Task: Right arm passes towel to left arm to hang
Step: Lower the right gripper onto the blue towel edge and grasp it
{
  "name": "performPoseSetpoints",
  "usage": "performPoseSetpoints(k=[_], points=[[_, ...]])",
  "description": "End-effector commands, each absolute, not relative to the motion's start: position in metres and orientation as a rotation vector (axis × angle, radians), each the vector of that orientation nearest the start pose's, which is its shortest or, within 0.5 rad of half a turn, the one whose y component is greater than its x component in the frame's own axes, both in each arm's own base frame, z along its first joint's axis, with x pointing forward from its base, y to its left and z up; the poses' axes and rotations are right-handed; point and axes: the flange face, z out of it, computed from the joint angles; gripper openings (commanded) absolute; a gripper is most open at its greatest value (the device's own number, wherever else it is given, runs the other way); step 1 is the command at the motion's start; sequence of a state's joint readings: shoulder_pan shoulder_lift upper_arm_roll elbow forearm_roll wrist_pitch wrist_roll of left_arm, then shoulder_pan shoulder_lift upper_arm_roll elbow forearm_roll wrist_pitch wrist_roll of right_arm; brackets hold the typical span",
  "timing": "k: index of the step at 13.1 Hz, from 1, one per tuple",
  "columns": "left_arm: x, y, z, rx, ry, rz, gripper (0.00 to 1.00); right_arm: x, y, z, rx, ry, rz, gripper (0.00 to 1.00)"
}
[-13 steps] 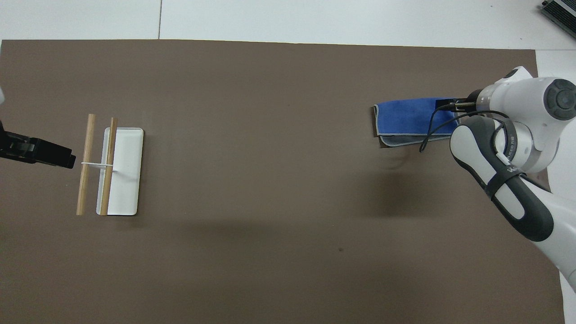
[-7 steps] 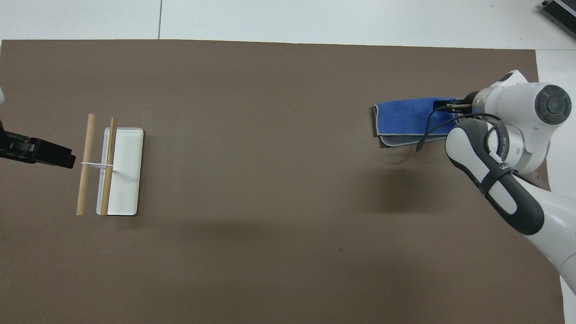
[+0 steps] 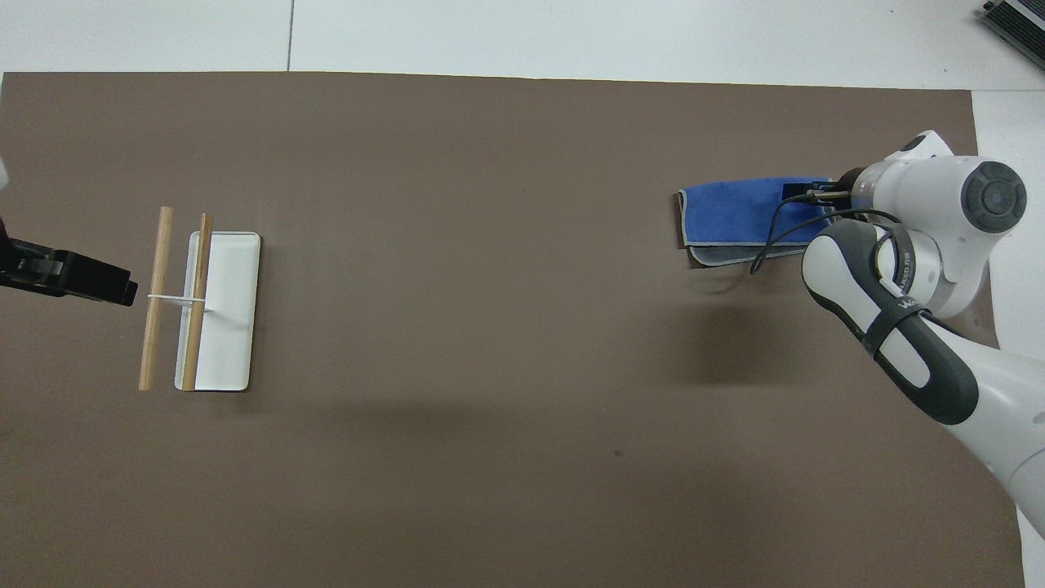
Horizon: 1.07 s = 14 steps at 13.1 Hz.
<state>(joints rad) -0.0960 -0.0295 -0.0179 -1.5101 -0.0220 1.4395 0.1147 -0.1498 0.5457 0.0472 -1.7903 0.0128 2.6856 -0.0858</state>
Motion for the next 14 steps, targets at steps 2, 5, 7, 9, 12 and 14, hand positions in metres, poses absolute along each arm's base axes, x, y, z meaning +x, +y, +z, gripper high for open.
performPoseSetpoints(k=[2,5,7,9,12,14], points=[[0.519,-0.061,0.658,-3.151,0.35,0.075,1.0,0.677,-0.076,0.272,-3.091,0.065,-0.584,0.9],[0.519,-0.062,0.659,-3.151,0.352,0.073,1.0,0.678,-0.076,0.273,-3.093,0.064,-0.572,0.6],[0.519,-0.062,0.658,-3.151,0.352,0.075,1.0,0.678,-0.077,0.273,-3.093,0.064,-0.569,0.48],[0.519,-0.062,0.658,-3.151,0.352,0.075,1.0,0.679,-0.077,0.275,-3.094,0.064,-0.56,0.34],[0.519,-0.061,0.659,-3.151,0.35,0.073,1.0,0.683,-0.078,0.282,-3.099,0.063,-0.515,0.07],[0.519,-0.061,0.659,-3.151,0.35,0.073,1.0,0.688,-0.078,0.294,-3.105,0.054,-0.474,0.0]])
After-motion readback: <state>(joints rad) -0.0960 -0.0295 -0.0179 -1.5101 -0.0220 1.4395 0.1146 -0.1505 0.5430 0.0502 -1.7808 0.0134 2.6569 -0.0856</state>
